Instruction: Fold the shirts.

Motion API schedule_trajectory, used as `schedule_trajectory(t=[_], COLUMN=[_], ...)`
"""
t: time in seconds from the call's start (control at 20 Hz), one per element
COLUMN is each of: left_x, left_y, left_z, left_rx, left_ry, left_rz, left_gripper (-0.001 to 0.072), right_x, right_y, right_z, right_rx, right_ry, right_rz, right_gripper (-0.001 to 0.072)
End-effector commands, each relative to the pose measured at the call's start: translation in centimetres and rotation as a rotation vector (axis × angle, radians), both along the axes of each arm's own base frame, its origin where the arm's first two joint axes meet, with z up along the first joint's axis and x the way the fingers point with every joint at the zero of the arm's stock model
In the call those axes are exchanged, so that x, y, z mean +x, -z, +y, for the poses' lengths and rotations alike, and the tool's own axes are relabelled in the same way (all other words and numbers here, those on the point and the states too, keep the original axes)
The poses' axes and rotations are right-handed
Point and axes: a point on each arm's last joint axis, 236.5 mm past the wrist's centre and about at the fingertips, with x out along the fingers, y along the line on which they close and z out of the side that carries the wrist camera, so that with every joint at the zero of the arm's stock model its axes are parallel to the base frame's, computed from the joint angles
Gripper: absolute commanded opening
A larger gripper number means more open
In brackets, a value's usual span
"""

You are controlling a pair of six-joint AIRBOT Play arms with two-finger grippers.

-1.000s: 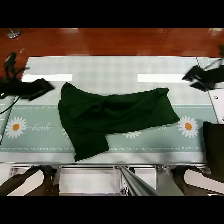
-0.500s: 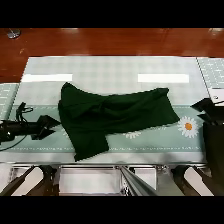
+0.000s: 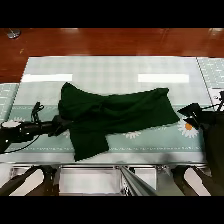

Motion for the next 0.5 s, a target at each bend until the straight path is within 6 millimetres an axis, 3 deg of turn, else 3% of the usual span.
schedule_trajectory(t=[0.0, 0.1, 0.2, 0.3, 0.45], left_x=[0.7, 0.9, 1.2, 1.2, 1.2], left_y=[-0.3, -1.2, -1.8, -1.9, -1.9], left_z=[-1.3, -1.6, -1.8, -1.8, -1.8], left_rx=[-0.011, -0.034, -0.046, -0.047, -0.048], left_ry=[0.032, 0.06, 0.073, 0.075, 0.077], left_rz=[-0.039, -0.054, -0.063, -0.066, -0.065], left_gripper=[0.0018, 0.0019, 0.0019, 0.0019, 0.0019], right_x=[-0.1, -1.7, -4.5, -6.3, -4.2], right_y=[0.1, 1.5, 3.1, 4.2, 4.4], right_z=[0.1, -1.5, -3.7, -4.3, -1.9], right_rx=[0.003, -0.07, -0.178, -0.212, -0.099], right_ry=[0.008, 0.011, 0.001, -0.01, -0.012], right_rz=[0.011, 0.088, 0.215, 0.28, 0.205], right_gripper=[0.0619, 0.062, 0.0619, 0.0619, 0.062])
